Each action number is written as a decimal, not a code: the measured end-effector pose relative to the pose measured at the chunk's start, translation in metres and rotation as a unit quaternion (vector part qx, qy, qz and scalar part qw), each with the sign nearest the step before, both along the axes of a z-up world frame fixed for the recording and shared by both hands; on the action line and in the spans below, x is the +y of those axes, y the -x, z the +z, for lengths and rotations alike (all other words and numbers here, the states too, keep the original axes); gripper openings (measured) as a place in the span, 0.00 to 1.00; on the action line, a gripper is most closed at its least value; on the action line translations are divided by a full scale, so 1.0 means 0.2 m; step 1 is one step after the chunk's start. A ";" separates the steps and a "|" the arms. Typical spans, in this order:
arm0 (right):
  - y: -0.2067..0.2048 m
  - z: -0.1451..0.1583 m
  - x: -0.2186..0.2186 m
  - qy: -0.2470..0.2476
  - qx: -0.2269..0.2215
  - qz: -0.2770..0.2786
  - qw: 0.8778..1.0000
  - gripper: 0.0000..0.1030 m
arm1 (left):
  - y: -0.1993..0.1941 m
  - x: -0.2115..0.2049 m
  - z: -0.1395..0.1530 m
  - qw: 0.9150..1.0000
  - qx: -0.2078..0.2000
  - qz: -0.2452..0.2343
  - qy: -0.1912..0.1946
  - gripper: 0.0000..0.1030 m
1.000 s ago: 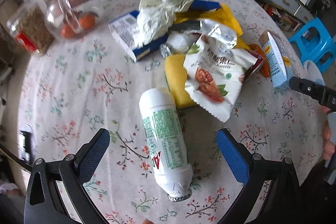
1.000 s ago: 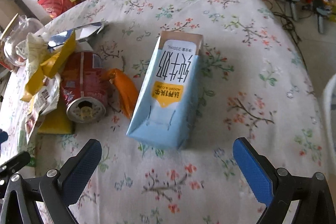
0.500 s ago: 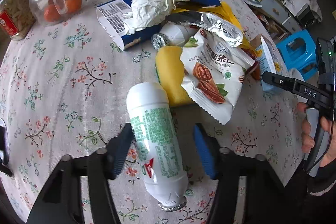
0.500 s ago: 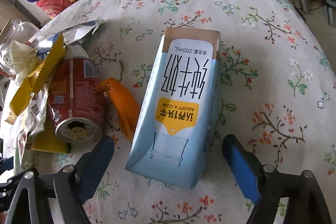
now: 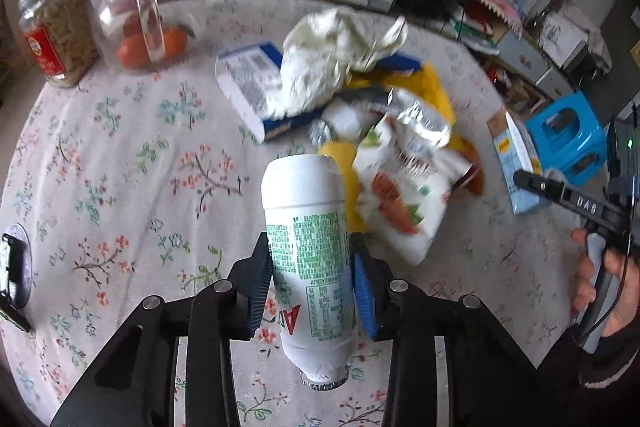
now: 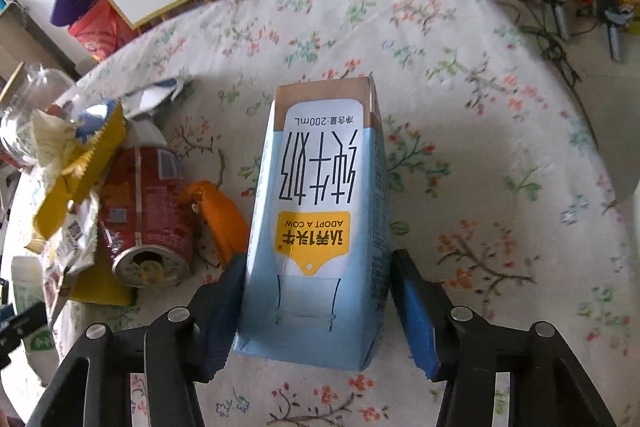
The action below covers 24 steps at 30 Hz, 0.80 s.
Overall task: Collect trash
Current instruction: 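Carry the carton to the white bin and release it with the right gripper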
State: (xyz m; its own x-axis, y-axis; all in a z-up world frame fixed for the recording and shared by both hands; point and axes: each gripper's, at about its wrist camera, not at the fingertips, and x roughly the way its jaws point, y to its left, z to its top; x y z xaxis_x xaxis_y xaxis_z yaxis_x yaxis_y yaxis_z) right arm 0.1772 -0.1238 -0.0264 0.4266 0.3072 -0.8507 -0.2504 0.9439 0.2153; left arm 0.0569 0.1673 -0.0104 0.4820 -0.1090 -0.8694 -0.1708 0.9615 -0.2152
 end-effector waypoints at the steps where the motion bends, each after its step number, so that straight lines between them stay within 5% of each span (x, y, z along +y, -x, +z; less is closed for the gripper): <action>1: 0.01 0.02 -0.01 -0.002 -0.004 0.000 1.000 0.59 | 0.00 0.00 0.02 1.000 -0.007 0.000 0.001 0.38; 9: 0.08 0.11 -0.21 -0.016 -0.015 -0.025 0.999 0.59 | 0.01 -0.18 0.12 0.999 -0.038 -0.029 0.011 0.38; 24: 0.17 0.23 -0.94 -0.027 -0.028 -0.172 0.984 0.59 | -0.12 -0.79 0.11 0.992 -0.035 -0.124 0.007 0.38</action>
State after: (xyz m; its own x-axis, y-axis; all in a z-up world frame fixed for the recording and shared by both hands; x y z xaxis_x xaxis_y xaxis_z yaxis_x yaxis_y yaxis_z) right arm 0.1434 -0.3125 0.0192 0.5582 0.1814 -0.8096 0.0685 0.9624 0.2629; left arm 0.0818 0.0102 0.0109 0.4979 -0.2439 -0.8322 0.0870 0.9688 -0.2319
